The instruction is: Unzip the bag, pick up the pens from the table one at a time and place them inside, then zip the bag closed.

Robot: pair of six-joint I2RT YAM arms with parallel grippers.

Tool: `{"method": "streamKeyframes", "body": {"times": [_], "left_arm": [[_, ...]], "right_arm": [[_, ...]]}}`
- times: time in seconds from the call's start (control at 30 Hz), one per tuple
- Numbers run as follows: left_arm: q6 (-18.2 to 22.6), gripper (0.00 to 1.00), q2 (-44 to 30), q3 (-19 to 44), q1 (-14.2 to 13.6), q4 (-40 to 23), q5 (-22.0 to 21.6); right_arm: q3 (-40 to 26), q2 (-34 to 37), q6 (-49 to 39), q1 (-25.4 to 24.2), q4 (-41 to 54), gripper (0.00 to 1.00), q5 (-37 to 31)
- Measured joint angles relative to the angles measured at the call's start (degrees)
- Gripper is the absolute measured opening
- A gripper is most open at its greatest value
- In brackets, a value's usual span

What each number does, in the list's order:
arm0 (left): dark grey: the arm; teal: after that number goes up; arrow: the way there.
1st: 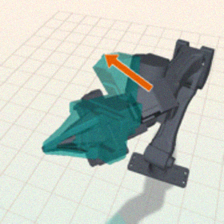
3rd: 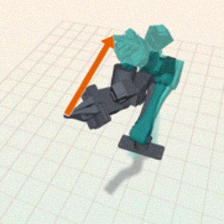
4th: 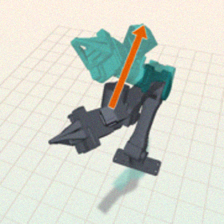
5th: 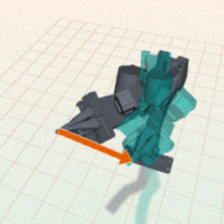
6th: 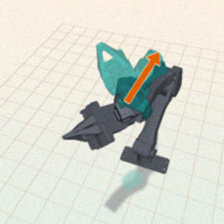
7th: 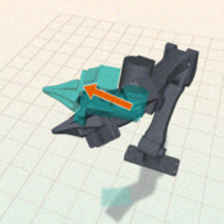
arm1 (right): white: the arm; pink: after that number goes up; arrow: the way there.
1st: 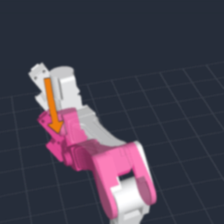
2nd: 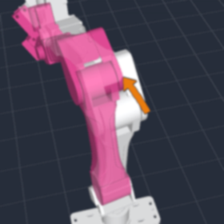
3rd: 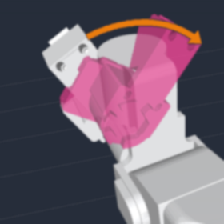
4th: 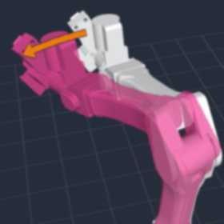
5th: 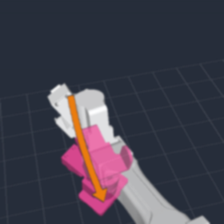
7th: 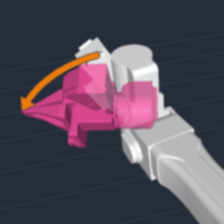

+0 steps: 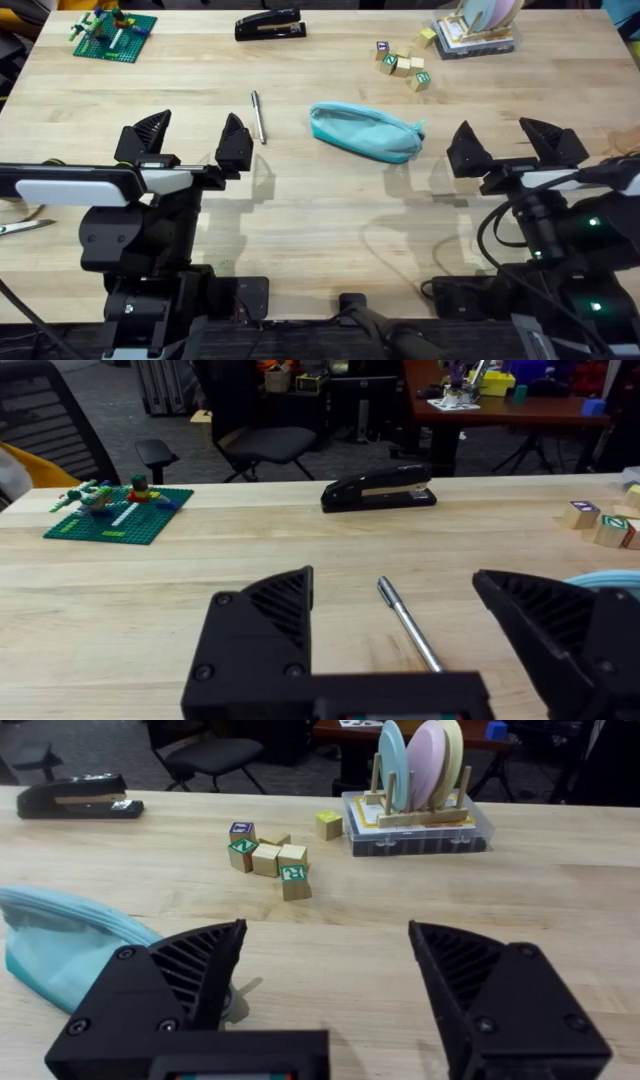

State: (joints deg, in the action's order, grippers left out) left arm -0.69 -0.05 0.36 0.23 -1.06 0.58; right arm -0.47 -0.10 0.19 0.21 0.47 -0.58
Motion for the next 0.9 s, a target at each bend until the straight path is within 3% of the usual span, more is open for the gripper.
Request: {"method": "streamKeyframes", "body": {"times": [0.63, 0.9], "left_arm": [[0.0, 0.992, 0.0, 0.0, 0.0, 2.0, 1.4], [0.0, 0.992, 0.0, 3.2, 0.0, -5.1, 3.1]], "right_arm": [[0.0, 0.0, 0.0, 0.0, -0.1, 0.998, 0.7], [-5.4, 0.1, 0.0, 0.0, 2.4, 0.998, 2.5]]}}
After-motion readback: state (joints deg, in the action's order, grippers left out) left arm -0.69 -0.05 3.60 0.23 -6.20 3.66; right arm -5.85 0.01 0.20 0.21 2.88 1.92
